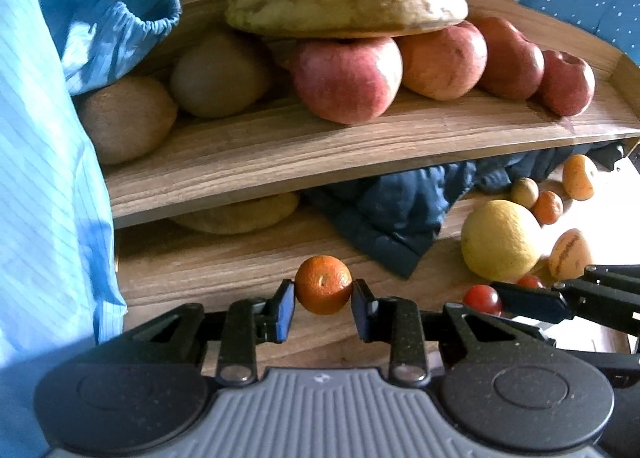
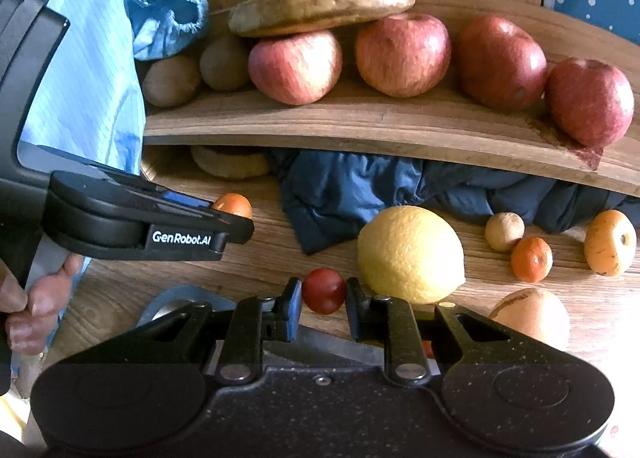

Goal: Organize fruits
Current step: 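Carry orange with left tool onto tray while right tool releases tomato there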

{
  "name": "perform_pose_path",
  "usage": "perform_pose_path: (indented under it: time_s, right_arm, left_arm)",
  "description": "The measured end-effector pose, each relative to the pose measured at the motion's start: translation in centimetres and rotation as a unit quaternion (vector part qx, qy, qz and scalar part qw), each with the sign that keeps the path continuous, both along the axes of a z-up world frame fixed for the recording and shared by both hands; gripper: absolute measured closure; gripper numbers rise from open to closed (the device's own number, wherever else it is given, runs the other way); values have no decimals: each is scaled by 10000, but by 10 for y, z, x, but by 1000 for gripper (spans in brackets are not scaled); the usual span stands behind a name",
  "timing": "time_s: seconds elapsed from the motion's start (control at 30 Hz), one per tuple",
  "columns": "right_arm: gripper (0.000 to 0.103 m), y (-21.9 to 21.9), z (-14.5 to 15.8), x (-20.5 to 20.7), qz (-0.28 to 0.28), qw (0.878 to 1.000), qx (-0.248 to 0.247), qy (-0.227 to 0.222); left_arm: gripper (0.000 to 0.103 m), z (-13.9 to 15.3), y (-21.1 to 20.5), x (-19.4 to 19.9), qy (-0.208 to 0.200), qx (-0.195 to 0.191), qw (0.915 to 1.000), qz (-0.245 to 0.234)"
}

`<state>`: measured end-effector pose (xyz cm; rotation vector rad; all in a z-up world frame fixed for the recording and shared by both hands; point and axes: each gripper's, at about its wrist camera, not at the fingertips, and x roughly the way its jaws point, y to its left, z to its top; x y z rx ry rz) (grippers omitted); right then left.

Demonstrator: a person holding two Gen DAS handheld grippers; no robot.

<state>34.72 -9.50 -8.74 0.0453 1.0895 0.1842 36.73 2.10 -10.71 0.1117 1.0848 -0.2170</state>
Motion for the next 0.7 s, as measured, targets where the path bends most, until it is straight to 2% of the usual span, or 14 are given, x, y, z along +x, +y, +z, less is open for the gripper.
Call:
perform_pose_path:
  time_s: [0.27, 0.7]
  right_arm:
    - [78, 0, 14, -16, 135, 9999, -45, -89]
    - [78, 3, 25, -54, 549, 9985, -13, -25]
  left_arm:
    - [70, 8, 4, -21, 17, -75, 9999, 98]
    - [70, 6, -5, -86, 167, -70, 9990, 405]
